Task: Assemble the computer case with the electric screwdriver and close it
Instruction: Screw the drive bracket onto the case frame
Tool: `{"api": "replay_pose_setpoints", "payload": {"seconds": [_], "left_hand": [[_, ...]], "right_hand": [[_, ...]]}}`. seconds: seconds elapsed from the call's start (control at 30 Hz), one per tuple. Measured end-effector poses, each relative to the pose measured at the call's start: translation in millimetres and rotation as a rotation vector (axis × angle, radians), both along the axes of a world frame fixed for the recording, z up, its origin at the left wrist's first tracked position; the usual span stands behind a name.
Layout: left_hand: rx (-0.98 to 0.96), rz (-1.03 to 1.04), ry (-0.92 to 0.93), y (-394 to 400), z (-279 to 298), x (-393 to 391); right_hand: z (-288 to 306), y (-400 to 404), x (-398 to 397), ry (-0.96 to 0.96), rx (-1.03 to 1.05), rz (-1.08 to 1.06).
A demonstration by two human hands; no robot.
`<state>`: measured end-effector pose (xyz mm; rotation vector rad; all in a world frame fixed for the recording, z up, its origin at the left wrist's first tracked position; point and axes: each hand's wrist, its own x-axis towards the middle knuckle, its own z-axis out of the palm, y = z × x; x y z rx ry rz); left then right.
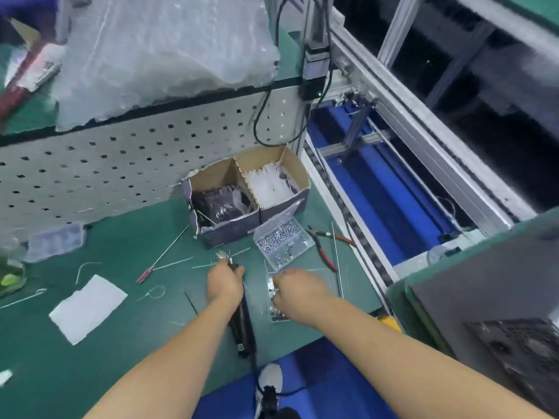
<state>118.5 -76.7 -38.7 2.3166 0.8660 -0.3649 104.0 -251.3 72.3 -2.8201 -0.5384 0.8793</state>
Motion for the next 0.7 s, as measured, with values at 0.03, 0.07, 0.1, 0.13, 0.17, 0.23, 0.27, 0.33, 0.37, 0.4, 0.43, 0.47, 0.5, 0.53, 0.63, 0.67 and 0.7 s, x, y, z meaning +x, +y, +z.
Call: {"api": "replay_pose_setpoints", "payload": {"seconds": [0.03, 0.07, 0.1, 0.13, 0.17, 0.23, 0.27, 0.33, 0.37, 0.4, 0.43, 0.47, 0.5, 0.53, 0.63, 0.67, 0.7], "left_hand": [[0.075, -0.051, 0.019, -1.9, 4.1, 1.2], [0.173, -0.096, 0.025, -5.8, 11.0, 2.3], [0.251, -0.120, -0.014, -12.2, 20.1, 3.9], [0.279, -0.145, -0.099, -23.3, 31.1, 5.7], [0.250, -0.193, -0.220, -41.2, 42.9, 8.3], [0.066, -0.378, -0.449, -97.0, 70.9, 11.0], [-0.077, -0.485, -0.526, -134.9, 87.7, 10.2], [-0.311, -0.688, -0.634, -217.9, 125.3, 3.9], [-0.378, -0.779, -0.673, -260.9, 144.6, -2.6], [-0.428, -0.854, -0.686, -302.0, 162.0, -10.3], [-0.468, -0.915, -0.683, -342.7, 176.6, -19.4], [-0.502, -0.965, -0.677, -381.6, 189.0, -30.1], [-0.531, -1.015, -0.678, -419.0, 200.2, -43.5], [-0.568, -1.074, -0.671, -455.9, 209.7, -59.8], [-0.620, -1.299, -0.669, -555.6, 232.3, -123.4], [-0.606, -1.357, -0.669, -585.4, 236.6, -145.9], [-0.584, -1.421, -0.652, -614.2, 239.5, -168.4]], "right_hand": [[3.6, -4.8, 4.2, 0.006, 0.012, -0.029], [8.4, -12.1, 7.4, 0.008, 0.026, -0.063], [14.6, -21.6, 10.1, 0.002, 0.036, -0.097], [22.1, -34.3, 11.6, -0.010, 0.041, -0.132], [31.2, -50.9, 12.3, -0.029, 0.045, -0.171], [52.6, -93.5, 8.7, -0.093, 0.064, -0.265], [65.2, -119.9, 2.7, -0.145, 0.071, -0.316], [88.8, -178.1, -16.0, -0.277, 0.059, -0.414], [100.9, -211.1, -30.0, -0.347, 0.038, -0.466], [112.7, -244.1, -45.9, -0.406, 0.019, -0.522], [124.3, -278.0, -65.3, -0.457, 0.011, -0.582], [134.4, -311.3, -86.8, -0.497, 0.006, -0.635], [142.6, -344.2, -110.4, -0.534, -0.008, -0.684], [149.9, -376.6, -137.1, -0.589, -0.033, -0.731], [157.3, -461.9, -220.6, -0.682, -0.080, -0.872], [156.6, -487.6, -247.6, -0.692, -0.080, -0.915], [154.5, -512.3, -274.6, -0.703, -0.079, -0.959]]}}
